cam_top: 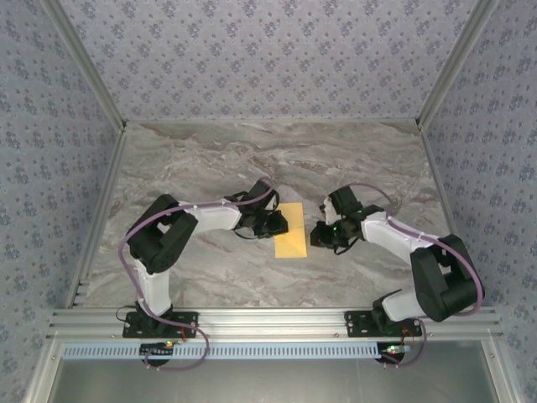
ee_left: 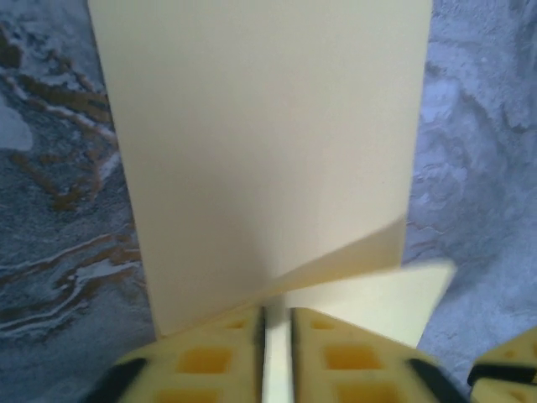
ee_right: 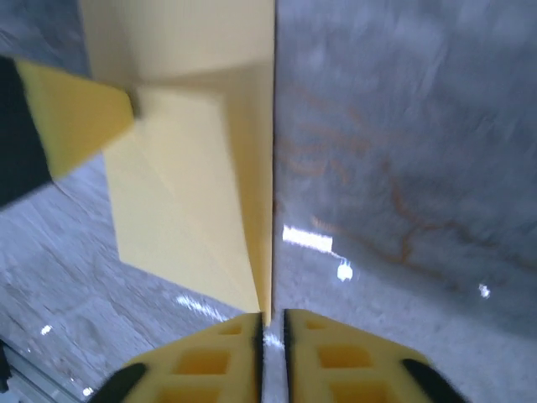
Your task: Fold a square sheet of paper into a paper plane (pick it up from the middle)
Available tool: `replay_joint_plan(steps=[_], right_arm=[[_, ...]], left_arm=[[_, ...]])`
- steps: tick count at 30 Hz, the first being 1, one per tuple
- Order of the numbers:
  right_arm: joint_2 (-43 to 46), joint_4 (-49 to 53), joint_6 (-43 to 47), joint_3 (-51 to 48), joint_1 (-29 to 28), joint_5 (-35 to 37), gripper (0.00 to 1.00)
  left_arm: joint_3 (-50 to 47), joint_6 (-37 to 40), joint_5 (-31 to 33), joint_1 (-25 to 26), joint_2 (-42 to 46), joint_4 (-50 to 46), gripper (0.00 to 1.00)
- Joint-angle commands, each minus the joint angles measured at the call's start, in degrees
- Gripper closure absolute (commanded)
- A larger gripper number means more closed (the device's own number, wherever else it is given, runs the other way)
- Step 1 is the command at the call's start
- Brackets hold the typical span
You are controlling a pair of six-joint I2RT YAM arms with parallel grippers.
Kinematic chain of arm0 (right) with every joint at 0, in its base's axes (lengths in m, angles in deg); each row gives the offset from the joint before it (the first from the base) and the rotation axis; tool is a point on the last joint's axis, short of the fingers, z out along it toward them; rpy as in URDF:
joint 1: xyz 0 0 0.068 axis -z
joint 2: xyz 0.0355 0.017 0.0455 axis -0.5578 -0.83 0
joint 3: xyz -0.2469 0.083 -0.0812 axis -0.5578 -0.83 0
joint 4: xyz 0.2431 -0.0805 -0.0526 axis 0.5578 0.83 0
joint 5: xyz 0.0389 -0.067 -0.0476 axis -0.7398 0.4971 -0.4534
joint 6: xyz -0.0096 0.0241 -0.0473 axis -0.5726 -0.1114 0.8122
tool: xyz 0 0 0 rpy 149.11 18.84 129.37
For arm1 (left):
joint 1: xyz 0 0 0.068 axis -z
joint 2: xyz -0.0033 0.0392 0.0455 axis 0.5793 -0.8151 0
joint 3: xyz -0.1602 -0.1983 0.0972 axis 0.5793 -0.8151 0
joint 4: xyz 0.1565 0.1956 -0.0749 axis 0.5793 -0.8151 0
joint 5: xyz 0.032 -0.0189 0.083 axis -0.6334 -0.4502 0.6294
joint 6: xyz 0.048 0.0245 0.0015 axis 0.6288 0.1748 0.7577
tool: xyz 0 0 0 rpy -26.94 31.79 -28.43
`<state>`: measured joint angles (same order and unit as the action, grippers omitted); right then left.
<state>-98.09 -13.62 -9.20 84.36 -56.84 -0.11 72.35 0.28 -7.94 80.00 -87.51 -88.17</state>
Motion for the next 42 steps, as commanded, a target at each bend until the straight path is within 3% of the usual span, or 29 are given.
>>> replay_joint_plan(steps=[1, 4, 8, 14, 21, 30, 38, 42], right_arm=[[0.5, -6.43, -4.0, 0.61, 2.36, -2.68, 0.69], [-1.32, -8.24, -3.55, 1.87, 3.46, -3.92, 0.59], [-4.58, -12.05, -2.68, 2.18, 4.28, -6.78, 0.54], [-10.22, -13.23, -0.4, 3.82, 4.39, -9.94, 0.54], [-13.0, -14.87, -0.02, 4.36, 3.87, -12.78, 0.66], [-14.63, -15.44, 0.27, 4.9, 3.77, -13.2, 0.8], [-14.14, -16.79, -0.65, 3.95, 4.55, -11.8, 0.94], [-13.13, -18.58, -2.08, 2.53, 5.5, -11.47, 0.95]], left_arm=[[4.67, 0.7, 0.69, -0.15, 3.63, -2.29, 0.66], [4.43, -0.47, 3.77, -0.24, 6.84, -3.55, 0.48], [-0.61, -2.85, 8.03, -0.23, 11.67, -2.98, 0.35], [-10.16, -5.88, 9.5, -0.39, 17.64, 3.41, 0.18], [-16.8, -6.63, 8.5, -0.39, 20.67, 10.83, 0.01], [-16.57, -7.92, 5.74, -0.44, 18.73, 12.13, 0.01], [-16.75, -11.38, -1.0, -0.41, 14.55, 18.92, 0.01], [-16.49, -13.0, -3.97, -0.31, 12.15, 22.34, 0.09]])
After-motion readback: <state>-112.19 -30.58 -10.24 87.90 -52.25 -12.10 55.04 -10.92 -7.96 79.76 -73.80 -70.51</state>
